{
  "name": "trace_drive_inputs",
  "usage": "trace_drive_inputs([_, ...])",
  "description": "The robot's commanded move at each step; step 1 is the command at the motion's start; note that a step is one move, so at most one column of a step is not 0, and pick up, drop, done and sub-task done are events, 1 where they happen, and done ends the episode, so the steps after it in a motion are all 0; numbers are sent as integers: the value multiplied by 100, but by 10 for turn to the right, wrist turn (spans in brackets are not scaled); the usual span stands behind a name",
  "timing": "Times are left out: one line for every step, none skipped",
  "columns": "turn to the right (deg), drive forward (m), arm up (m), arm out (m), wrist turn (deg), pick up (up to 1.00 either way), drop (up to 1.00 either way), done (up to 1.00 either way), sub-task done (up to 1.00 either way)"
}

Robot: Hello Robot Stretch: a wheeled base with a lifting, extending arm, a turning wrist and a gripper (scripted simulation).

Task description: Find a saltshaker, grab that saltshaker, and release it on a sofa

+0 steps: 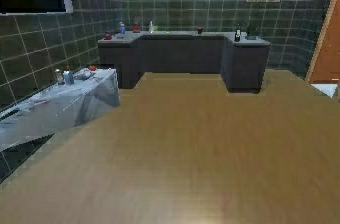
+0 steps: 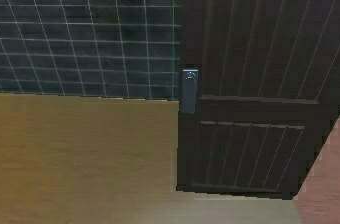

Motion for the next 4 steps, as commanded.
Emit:
trace_drive_inputs([0,20,0,0,0,0,0,0,0])
trace_drive_inputs([-150,0,0,0,0,0,0,0,0])
trace_drive_inputs([0,100,0,0,0,0,0,0,0])
trace_drive_inputs([0,70,0,0,0,0,0,0,0])
